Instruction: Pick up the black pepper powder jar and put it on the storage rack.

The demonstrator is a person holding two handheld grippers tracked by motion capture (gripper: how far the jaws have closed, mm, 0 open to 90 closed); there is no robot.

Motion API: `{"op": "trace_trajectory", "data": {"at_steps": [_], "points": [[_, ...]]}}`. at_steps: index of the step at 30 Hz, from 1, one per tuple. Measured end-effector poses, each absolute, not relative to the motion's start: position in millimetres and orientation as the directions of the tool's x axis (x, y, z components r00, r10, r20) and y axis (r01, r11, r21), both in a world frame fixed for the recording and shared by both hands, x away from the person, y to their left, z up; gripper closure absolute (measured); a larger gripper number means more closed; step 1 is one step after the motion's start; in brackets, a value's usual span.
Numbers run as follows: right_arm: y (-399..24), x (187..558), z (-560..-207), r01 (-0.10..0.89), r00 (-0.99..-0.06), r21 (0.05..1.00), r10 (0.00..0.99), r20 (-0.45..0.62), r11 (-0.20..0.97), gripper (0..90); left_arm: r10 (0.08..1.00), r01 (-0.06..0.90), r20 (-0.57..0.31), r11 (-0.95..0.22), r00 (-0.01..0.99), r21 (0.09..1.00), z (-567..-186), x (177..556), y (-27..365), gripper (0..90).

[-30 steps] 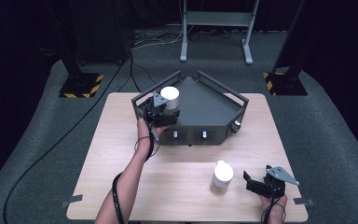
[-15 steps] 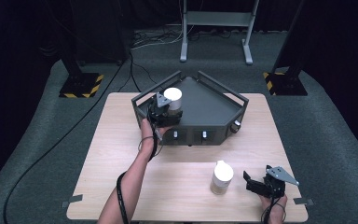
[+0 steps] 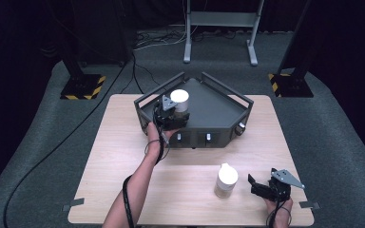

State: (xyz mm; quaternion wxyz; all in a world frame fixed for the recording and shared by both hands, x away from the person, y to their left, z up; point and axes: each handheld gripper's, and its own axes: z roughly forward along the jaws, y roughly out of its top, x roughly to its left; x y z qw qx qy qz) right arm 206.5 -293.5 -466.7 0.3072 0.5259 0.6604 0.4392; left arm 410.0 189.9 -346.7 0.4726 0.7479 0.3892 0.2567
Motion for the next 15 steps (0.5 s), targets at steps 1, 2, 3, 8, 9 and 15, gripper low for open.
{"op": "trace_trajectory", "data": {"at_steps": [1,2,3,8,9,15], "points": [[-293.5,206.6,-466.6,0.425,-0.258,0.903,0.964,0.056,0.061,1.4,0.824,0.339,0.016,-0.251,0.566,0.907,-346.7,410.2,188.9,30.4],[-293.5,206.6,-466.6,0.425,-0.258,0.903,0.964,0.056,0.062,1.4,0.823,0.338,0.016,-0.252,0.568,0.907,-346.8,410.6,187.9,30.4],[-293.4,206.5,-466.6,0.425,-0.258,0.903,0.964,0.055,0.062,1.4,0.822,0.339,0.015,-0.251,0.569,0.906,-346.7,410.9,186.9,30.4],[-293.9,206.8,-466.5,0.426,-0.261,0.903,0.964,0.057,0.062,1.4,0.82,0.337,0.014,-0.25,0.573,0.908,-347.4,411.9,184.3,30.4],[-294.0,206.8,-466.6,0.426,-0.261,0.903,0.964,0.058,0.061,1.4,0.82,0.337,0.012,-0.249,0.573,0.908,-347.6,412.2,184.0,30.4],[-293.8,206.9,-466.4,0.427,-0.26,0.902,0.964,0.058,0.061,1.4,0.821,0.336,0.011,-0.246,0.571,0.909,-348.3,413.8,181.8,30.4]]}}
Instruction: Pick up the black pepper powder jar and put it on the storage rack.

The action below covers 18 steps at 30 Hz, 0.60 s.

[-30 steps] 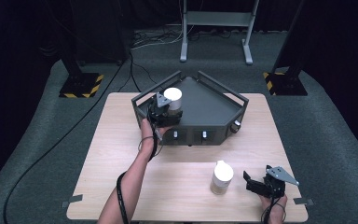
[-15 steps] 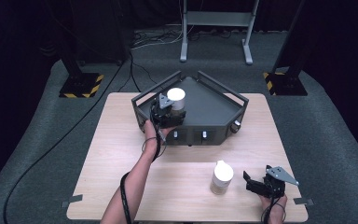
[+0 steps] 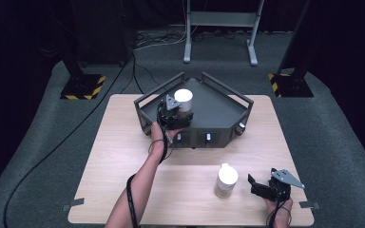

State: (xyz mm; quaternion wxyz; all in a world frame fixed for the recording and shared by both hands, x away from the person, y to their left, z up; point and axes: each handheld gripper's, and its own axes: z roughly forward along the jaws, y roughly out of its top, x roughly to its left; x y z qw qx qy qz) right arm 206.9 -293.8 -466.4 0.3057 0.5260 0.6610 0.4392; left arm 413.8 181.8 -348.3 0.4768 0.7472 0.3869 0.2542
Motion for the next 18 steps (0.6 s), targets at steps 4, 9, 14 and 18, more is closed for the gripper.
{"op": "trace_trajectory", "data": {"at_steps": [4,9,14,18], "points": [[-293.7,206.9,-466.5,0.427,-0.26,0.902,0.964,0.057,0.061,1.4,0.823,0.336,0.01,-0.243,0.568,0.91,-349.0,415.0,180.0,30.4],[-293.9,206.7,-466.6,0.425,-0.261,0.903,0.964,0.057,0.062,1.4,0.823,0.333,0.012,-0.243,0.568,0.911,-349.3,415.5,179.4,30.3],[-293.7,206.2,-466.8,0.424,-0.259,0.904,0.964,0.057,0.061,1.4,0.825,0.335,0.011,-0.242,0.565,0.911,-349.1,416.2,178.5,30.3],[-293.8,206.2,-466.8,0.424,-0.258,0.904,0.964,0.058,0.059,1.4,0.825,0.338,0.012,-0.245,0.565,0.909,-348.0,416.6,177.9,30.3]]}}
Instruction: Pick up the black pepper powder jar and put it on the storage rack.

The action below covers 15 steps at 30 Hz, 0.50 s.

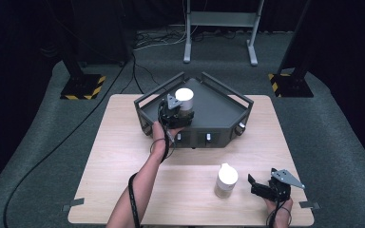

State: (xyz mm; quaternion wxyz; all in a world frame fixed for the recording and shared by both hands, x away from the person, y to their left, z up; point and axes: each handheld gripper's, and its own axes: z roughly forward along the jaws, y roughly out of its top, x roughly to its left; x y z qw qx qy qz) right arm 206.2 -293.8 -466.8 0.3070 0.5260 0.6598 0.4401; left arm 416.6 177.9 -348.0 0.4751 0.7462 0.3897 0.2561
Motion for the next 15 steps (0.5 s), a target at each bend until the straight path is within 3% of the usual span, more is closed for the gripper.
{"op": "trace_trajectory", "data": {"at_steps": [8,10,15], "points": [[-294,205,-468,0.419,-0.258,0.906,0.965,0.057,0.058,1.4,0.82,0.343,0.002,-0.241,0.572,0.908,-347,418,180,29.0],[-294,205,-468,0.419,-0.257,0.906,0.965,0.057,0.058,1.4,0.826,0.349,0.008,-0.247,0.564,0.904,-346,417,180,18.7],[-294,205,-468,0.419,-0.258,0.906,0.964,0.057,0.058,1.4,0.819,0.359,0.001,-0.253,0.574,0.898,-340,413,188,7.8]]}}
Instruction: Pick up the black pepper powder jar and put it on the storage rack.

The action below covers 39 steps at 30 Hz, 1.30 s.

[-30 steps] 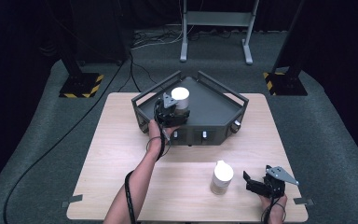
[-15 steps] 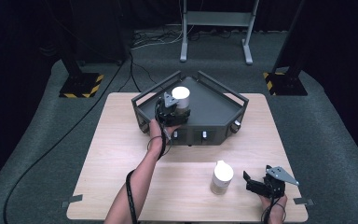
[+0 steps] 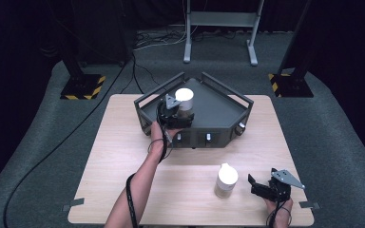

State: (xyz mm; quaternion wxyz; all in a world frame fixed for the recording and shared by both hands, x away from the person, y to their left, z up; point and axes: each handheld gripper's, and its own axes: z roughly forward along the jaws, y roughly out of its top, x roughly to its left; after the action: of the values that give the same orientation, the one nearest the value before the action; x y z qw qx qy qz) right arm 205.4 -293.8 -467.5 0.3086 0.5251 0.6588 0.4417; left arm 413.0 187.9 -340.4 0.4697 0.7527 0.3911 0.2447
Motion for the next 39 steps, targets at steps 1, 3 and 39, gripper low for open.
{"op": "trace_trajectory", "data": {"at_steps": [1,3,39], "points": [[-294,205,-468,0.419,-0.258,0.906,0.965,0.057,0.058,1.4,0.817,0.361,0.004,-0.259,0.576,0.896,-339,412,189,6.5],[-294,205,-468,0.419,-0.258,0.906,0.965,0.056,0.059,1.4,0.811,0.362,0.017,-0.281,0.585,0.889,-335,407,192,3.5],[-290,207,-465,0.432,-0.254,0.899,0.966,0.043,0.073,1.3,0.918,0.566,-0.003,-0.242,0.397,0.788,-444,281,310,1.9]]}}
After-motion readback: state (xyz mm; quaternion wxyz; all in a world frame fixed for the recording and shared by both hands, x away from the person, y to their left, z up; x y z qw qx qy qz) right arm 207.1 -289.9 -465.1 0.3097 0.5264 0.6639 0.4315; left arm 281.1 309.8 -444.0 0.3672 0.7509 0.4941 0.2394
